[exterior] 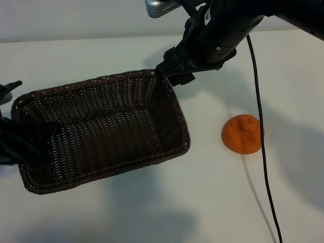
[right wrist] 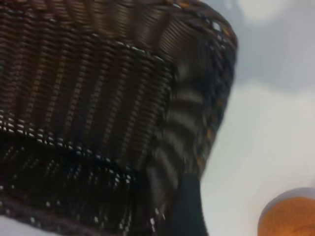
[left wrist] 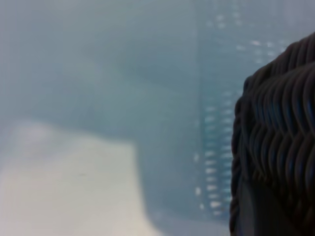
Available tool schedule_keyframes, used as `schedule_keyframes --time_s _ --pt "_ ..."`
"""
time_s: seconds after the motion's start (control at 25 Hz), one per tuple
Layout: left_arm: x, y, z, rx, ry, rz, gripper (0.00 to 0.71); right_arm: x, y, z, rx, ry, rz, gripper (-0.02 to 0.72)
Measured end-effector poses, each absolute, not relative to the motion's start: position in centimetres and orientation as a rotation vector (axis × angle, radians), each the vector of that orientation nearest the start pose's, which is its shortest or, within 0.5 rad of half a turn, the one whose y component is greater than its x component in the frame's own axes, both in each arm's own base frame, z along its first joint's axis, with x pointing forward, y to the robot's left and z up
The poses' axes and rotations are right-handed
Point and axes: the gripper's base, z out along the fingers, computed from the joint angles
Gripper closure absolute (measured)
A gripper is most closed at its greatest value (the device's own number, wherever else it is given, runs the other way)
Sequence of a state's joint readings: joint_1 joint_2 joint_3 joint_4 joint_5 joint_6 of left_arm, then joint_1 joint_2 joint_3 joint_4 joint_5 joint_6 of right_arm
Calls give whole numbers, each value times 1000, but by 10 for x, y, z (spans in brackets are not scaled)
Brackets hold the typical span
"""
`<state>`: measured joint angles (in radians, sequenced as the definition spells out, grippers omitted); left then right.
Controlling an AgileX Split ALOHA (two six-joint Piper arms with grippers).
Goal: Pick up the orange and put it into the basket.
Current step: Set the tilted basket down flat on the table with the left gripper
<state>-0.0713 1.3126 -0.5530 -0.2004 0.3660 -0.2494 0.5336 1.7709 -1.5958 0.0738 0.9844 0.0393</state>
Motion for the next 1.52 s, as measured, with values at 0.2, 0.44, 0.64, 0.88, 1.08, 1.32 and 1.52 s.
schedule_keyframes --time_s 0.2,0.44,0.64,0.88,1.08,1.32,1.52 --pt "222 -28 191 -409 2582 -357 557 332 203 312 -622 2601 282 108" --pt "223 -15 194 -405 2585 -393 557 331 202 312 -624 2606 283 108" --pt "232 -7 207 -294 2565 -408 557 330 202 311 -629 2622 279 108" --pt "256 -7 219 -226 2568 -438 558 330 202 311 -631 2630 278 108" --pt "275 -6 208 -227 2609 -438 558 329 202 311 -632 2631 278 108" --pt "304 -4 196 -198 2640 -430 558 329 202 311 -632 2631 278 108" --pt "328 -8 190 -156 2642 -432 558 329 202 311 -633 2631 277 108"
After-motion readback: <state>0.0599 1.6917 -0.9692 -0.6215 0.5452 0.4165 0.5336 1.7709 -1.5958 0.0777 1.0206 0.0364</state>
